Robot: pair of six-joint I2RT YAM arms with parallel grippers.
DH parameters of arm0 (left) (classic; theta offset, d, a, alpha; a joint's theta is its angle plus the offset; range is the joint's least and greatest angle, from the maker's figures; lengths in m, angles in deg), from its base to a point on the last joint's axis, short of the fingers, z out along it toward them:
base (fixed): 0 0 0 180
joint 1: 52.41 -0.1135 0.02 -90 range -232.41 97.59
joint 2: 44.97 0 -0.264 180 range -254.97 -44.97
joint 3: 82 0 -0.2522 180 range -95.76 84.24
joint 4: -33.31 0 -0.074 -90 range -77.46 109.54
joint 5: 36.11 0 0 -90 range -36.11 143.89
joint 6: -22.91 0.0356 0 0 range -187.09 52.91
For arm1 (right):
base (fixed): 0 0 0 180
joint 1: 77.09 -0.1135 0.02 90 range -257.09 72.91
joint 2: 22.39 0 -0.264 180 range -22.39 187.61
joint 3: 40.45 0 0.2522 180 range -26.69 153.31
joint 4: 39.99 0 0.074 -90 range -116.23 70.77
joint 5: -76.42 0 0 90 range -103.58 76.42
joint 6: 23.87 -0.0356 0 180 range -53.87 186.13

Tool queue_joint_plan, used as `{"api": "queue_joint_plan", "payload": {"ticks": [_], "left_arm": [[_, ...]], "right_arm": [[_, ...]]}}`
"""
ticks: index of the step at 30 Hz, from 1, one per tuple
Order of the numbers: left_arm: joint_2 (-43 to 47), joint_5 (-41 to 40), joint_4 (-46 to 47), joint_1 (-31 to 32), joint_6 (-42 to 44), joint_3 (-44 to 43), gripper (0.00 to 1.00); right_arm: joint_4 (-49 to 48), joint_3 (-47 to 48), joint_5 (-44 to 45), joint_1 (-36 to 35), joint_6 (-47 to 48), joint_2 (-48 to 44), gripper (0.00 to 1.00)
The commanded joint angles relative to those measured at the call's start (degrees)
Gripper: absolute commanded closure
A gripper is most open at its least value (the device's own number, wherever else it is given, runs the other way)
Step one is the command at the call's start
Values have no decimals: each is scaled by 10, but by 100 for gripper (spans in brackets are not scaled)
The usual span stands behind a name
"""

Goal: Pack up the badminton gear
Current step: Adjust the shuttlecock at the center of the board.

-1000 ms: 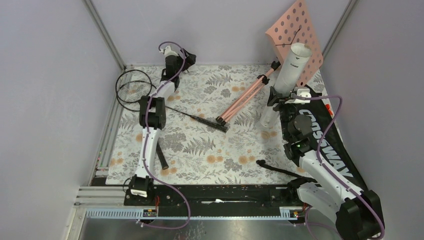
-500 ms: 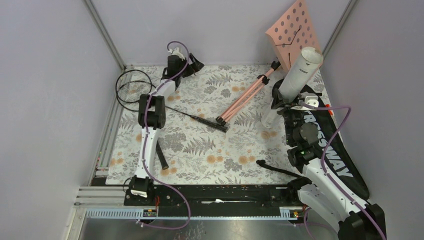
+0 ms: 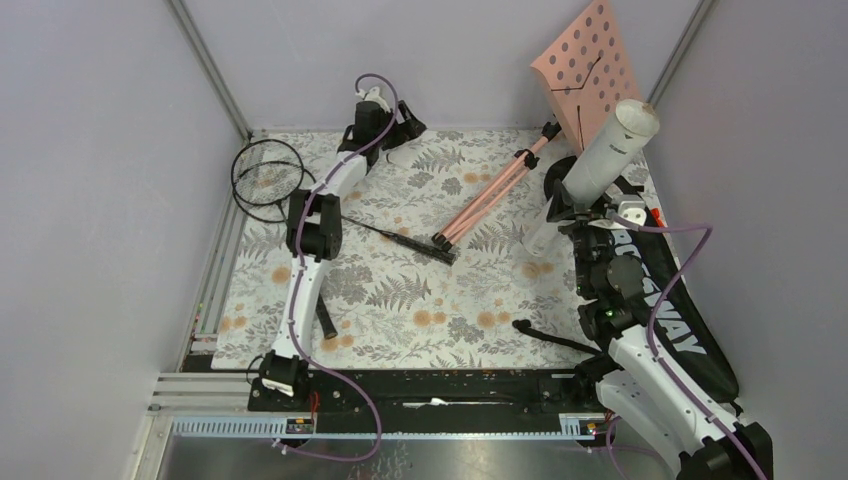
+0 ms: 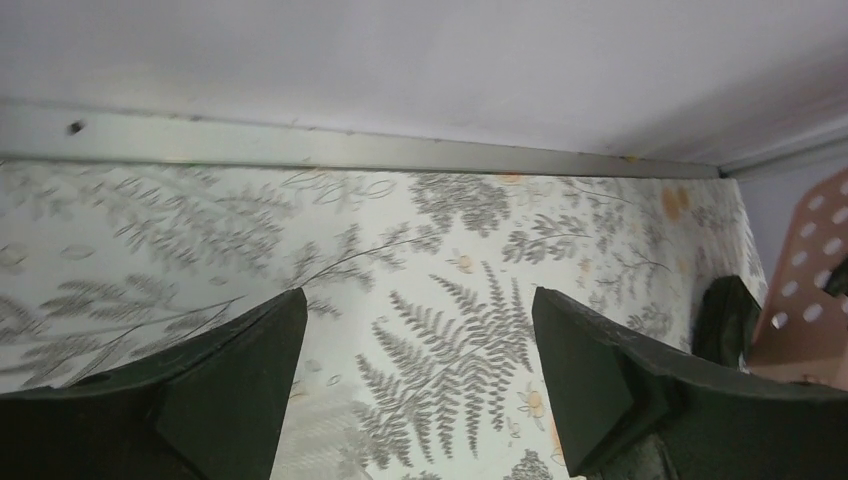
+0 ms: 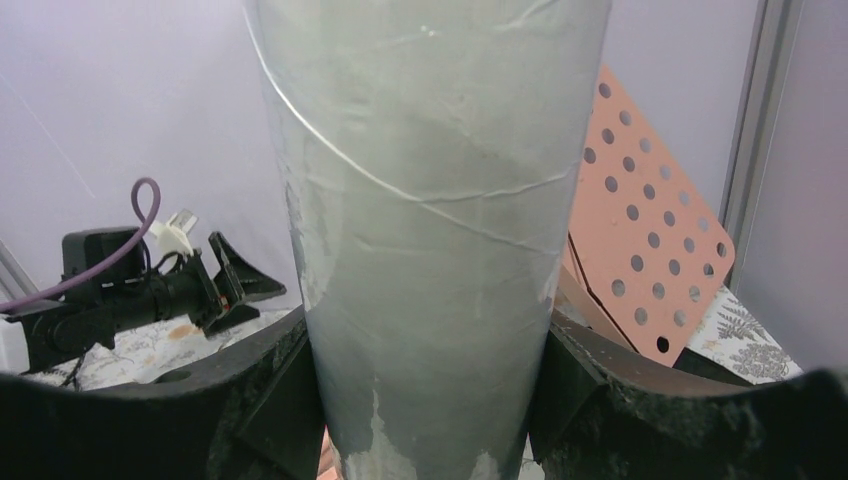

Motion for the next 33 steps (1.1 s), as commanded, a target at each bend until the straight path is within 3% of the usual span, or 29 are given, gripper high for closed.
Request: {"api": "queue_joint_plan", "payload": {"ticks": [1, 6, 14, 16, 24, 27, 33], "left_arm": [[42, -64, -43, -19, -30, 20, 11], [82, -81, -71, -18, -1, 77, 14], [136, 127, -78, -10, 85, 171, 23], [165, 141, -98, -4, 100, 213, 25], [333, 94, -23, 18, 123, 481, 27], [360, 91, -8, 28, 134, 507, 27], [398, -25, -106, 58, 207, 472, 26]], "right_arm": [[-54, -2, 13, -2, -3, -32, 50], [-53, -5, 7, -2, -7, -40, 51], [-51, -2, -11, -2, -11, -38, 51], [-50, -2, -12, -2, -11, -38, 51], [-45, 0, -36, -2, -40, -37, 51], [-16, 18, -60, -3, -41, -27, 51], [37, 53, -153, -3, -17, 10, 52]]}}
